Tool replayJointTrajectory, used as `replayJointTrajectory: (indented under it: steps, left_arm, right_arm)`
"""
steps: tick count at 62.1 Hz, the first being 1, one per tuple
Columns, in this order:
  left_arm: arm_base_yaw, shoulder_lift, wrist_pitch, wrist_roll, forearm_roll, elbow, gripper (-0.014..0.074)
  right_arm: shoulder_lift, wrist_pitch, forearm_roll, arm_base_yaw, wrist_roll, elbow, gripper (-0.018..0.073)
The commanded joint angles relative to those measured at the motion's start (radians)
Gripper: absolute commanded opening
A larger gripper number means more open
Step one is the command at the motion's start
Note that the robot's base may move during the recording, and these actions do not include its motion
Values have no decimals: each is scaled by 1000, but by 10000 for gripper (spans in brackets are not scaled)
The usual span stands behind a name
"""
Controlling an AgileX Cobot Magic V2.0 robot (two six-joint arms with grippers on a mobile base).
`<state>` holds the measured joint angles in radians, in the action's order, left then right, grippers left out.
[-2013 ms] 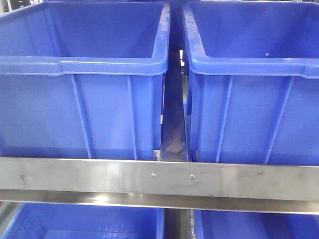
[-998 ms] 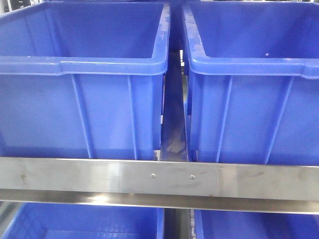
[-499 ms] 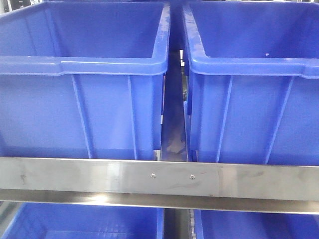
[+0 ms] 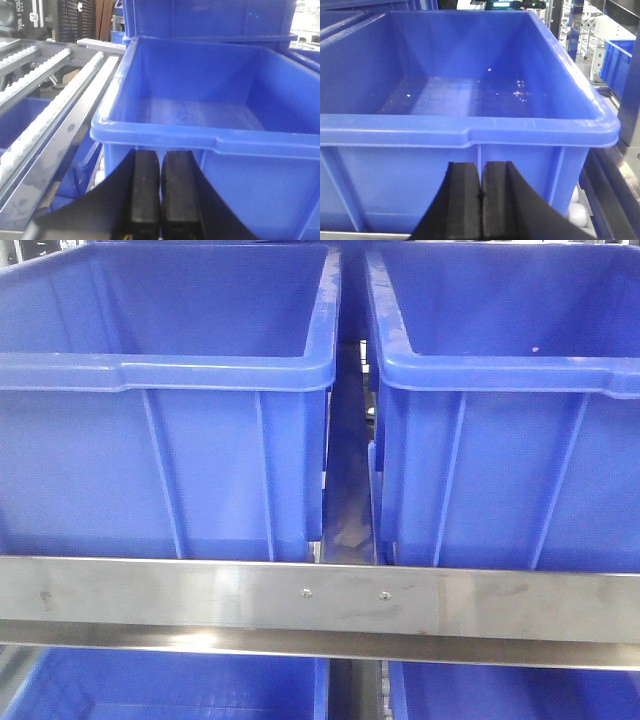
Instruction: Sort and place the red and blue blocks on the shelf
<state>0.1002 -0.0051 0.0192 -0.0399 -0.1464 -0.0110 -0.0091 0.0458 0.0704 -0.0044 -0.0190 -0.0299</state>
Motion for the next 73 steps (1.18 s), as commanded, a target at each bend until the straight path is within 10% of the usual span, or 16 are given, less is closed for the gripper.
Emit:
replayJointTrajectory:
  steps: [1,73]
  left_arm:
    - [6,-18,-73,10,3,-27,125]
    - [6,-20,-75,10,3,-25,125]
  right_arm:
    - [-20,-91,-1,-6,4,21,56]
    - [-20,-91,-1,-6,4,21,56]
